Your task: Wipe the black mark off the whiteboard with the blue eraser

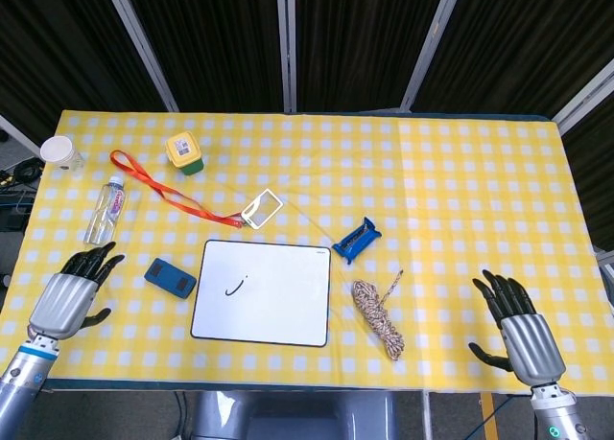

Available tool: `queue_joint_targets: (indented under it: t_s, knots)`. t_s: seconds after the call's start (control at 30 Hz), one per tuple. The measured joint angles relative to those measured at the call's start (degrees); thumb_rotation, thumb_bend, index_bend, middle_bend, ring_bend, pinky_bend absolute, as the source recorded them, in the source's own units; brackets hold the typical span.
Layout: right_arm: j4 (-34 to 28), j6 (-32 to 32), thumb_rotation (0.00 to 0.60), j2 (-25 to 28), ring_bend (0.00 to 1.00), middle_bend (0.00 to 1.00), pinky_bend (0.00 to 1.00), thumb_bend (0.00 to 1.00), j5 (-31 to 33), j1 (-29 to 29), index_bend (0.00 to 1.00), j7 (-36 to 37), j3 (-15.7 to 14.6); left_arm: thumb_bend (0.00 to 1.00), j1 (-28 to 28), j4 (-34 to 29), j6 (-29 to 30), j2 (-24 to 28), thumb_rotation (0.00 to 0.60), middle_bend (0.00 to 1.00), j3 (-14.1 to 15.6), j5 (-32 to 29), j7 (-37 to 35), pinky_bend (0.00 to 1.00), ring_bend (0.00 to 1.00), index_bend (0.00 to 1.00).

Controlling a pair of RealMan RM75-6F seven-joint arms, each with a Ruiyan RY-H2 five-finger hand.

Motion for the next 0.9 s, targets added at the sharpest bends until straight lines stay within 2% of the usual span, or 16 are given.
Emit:
queue_joint_targets:
  t_s: [0.37,0.43,0.53,0.9]
  knots:
    - [0.14,-0.42,0.6,0.06,0.0,0.0,0.0,0.07,0.75,0.12,0.01,0.44,0.29,0.21,-7.93,1.52,-12.44,-1.6,0.6,0.08,-0.45,-2.42,4.39,0.18,0.13,0.22]
    - [0.15,-0.39,0.6,0.13,0.0,0.0,0.0,0.07,0.89,0.12,0.01,0.64,0.38,0.25,-9.03,1.37,-14.0,-1.98,0.6,0.08,-0.5,-2.89,5.44,0.18,0.13,0.23]
    - [0.15,-0.36,0.6,0.27,0.0,0.0,0.0,0.07,1.07,0.13,0.01,1.0,0.51,0.3,-10.17,1.17,-15.34,-2.69,0.6,0.09,-0.63,-3.51,7.12,0.18,0.14,0.23]
    - [0.14,-0.15,0.6,0.4,0.0,0.0,0.0,0.07,1.02,0.12,0.01,1.35,0.63,0.3,-13.49,0.25,-20.16,-4.83,0.6,0.07,-1.44,-7.14,11.63,0.17,0.13,0.19]
